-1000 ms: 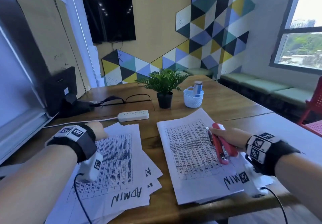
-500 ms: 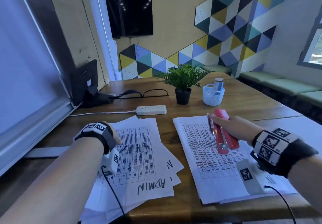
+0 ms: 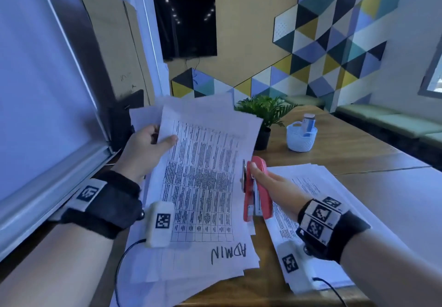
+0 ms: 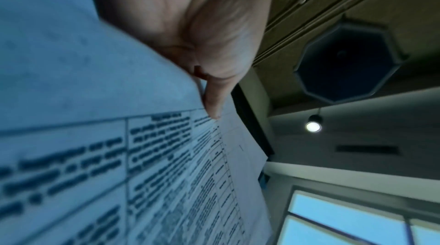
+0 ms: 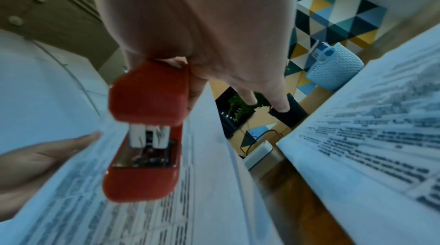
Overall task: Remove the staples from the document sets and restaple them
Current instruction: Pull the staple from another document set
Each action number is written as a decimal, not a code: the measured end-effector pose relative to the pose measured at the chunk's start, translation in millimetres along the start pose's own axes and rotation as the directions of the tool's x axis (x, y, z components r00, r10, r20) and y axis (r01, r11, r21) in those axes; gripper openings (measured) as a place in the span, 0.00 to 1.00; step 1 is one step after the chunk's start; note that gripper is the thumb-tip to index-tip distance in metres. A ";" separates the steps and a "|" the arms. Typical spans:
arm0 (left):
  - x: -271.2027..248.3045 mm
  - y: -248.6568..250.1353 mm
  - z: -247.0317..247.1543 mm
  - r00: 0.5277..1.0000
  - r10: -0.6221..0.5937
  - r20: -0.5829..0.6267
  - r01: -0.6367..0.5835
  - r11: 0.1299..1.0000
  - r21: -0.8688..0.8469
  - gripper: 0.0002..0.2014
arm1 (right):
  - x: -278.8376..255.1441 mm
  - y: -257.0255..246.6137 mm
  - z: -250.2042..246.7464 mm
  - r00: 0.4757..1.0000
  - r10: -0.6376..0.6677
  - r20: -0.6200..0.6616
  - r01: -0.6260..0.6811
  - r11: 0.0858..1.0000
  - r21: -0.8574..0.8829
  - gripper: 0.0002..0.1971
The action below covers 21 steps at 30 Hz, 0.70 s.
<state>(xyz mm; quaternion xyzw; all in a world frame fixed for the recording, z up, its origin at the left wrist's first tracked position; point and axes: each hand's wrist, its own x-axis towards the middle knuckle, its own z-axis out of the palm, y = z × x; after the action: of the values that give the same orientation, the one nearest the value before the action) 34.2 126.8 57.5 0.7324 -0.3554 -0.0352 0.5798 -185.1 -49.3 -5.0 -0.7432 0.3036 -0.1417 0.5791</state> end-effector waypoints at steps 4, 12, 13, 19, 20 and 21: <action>-9.2 39.9 6.6 0.994 0.102 0.045 -0.096 0.988 -0.123 0.06 | -4.8 -10.6 -4.0 0.998 -0.064 -0.004 0.064 0.971 0.230 0.41; -5.8 68.0 27.1 0.971 0.219 0.094 -0.237 0.923 0.304 0.10 | -22.8 -23.6 -67.6 0.998 -0.061 -0.024 0.066 0.934 0.352 0.30; -3.8 65.3 31.4 0.976 0.163 0.145 -0.208 0.897 0.390 0.11 | -23.6 -24.0 -76.2 0.999 -0.027 -0.020 0.032 0.944 0.330 0.32; -15.8 32.0 79.0 0.838 -0.263 0.478 -0.154 0.726 0.670 0.37 | -9.0 -4.0 -93.9 0.977 0.191 -0.094 -0.202 0.972 -0.121 0.47; -22.3 25.9 88.5 0.797 -0.312 0.518 -0.199 0.674 0.712 0.35 | -5.2 -0.7 -94.6 0.972 0.208 -0.112 -0.232 0.933 -0.277 0.46; -27.8 19.6 97.9 0.749 -0.377 0.544 -0.237 0.614 0.753 0.29 | -3.5 0.9 -92.8 0.966 0.222 -0.134 -0.258 0.871 -0.418 0.48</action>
<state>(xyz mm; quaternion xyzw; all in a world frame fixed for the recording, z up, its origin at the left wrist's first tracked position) -41.3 60.2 32.7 0.8617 -0.4819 -0.1557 0.0327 -240.2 -119.3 21.5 -0.8031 0.4407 -0.0282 0.3999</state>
